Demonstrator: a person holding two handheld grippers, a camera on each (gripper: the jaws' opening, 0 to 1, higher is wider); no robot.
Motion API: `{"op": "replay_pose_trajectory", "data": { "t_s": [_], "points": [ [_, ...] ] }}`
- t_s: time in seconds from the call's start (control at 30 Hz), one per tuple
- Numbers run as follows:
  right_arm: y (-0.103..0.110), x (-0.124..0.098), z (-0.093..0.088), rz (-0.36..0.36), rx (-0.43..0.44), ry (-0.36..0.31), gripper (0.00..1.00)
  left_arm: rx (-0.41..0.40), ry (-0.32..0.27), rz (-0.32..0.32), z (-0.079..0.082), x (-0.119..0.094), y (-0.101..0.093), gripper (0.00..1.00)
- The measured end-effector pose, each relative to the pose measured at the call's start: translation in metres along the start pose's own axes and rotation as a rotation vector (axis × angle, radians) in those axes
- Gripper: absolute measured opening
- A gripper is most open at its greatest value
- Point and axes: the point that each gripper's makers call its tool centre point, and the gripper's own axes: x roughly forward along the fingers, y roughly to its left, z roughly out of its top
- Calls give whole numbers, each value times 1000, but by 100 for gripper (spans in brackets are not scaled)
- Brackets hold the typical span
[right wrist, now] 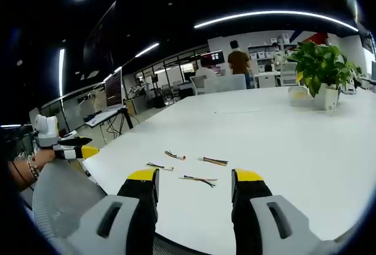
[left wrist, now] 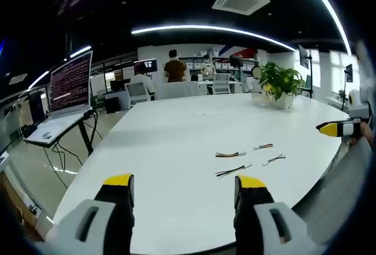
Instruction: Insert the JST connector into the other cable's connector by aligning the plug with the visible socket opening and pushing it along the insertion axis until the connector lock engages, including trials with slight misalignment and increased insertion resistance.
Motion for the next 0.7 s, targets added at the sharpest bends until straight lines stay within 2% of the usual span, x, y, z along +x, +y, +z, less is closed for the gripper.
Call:
{"op": "replay_pose_trajectory", "data": {
  "t_s": [0.7],
  "points": [
    [1, 0, 1, 4, 1, -4, 47, 2, 6, 0, 0, 0, 0, 65]
  ]
}}
